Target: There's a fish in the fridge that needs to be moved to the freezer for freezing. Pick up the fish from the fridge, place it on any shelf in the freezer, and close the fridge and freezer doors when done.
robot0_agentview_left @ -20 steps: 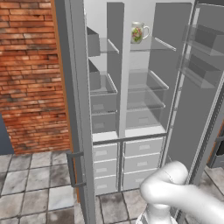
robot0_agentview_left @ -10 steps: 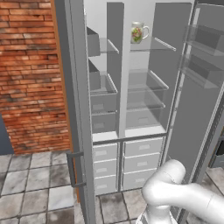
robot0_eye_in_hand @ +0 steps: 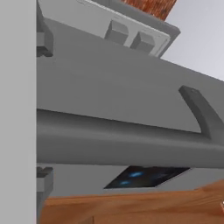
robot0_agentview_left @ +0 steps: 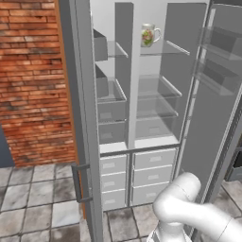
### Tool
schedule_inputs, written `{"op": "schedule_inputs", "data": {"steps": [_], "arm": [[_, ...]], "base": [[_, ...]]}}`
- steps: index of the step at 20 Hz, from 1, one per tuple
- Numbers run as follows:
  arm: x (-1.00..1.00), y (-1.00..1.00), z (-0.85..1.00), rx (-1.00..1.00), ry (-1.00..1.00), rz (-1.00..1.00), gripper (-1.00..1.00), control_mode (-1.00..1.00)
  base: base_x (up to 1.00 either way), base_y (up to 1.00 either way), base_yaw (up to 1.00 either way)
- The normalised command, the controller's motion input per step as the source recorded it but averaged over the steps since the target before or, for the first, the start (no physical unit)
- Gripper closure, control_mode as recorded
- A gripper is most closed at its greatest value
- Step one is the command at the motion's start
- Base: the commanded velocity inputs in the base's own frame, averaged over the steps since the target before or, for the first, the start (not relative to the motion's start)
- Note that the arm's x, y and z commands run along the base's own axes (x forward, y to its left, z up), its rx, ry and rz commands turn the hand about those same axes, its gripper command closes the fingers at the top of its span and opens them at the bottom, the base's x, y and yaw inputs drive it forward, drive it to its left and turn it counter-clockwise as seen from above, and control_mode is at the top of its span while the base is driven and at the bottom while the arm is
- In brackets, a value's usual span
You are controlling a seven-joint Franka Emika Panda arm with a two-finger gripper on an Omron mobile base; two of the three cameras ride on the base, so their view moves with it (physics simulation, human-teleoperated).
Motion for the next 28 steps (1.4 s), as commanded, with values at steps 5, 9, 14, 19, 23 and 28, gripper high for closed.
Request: {"op": "schedule_inputs", "data": {"steps": [5, 9, 14, 19, 23, 28], "arm": [[0.44, 0.8, -0.16, -0.02, -0.11, 0.04, -1.0, -1.0], [0.01, 0.99, -0.09, 0.0, -0.06, 0.05, -1.0, -1.0], [0.0, 1.0, -0.03, 0.0, 0.0, 0.06, -1.0, -1.0], [0.02, 1.0, -0.02, 0.0, 0.0, 0.04, -1.0, -1.0], [0.0, 1.0, -0.03, 0.0, 0.0, 0.02, -1.0, -1.0], [0.24, 0.52, 0.0, 0.03, 0.0, 0.04, -1.0, -1.0]], "base": [[0.0, 0.0, 0.0], [0.0, 0.0, 0.0], [0.0, 0.0, 0.0], [0.0, 0.0, 0.0], [0.0, 0.0, 0.0], [0.0, 0.0, 0.0]]}}
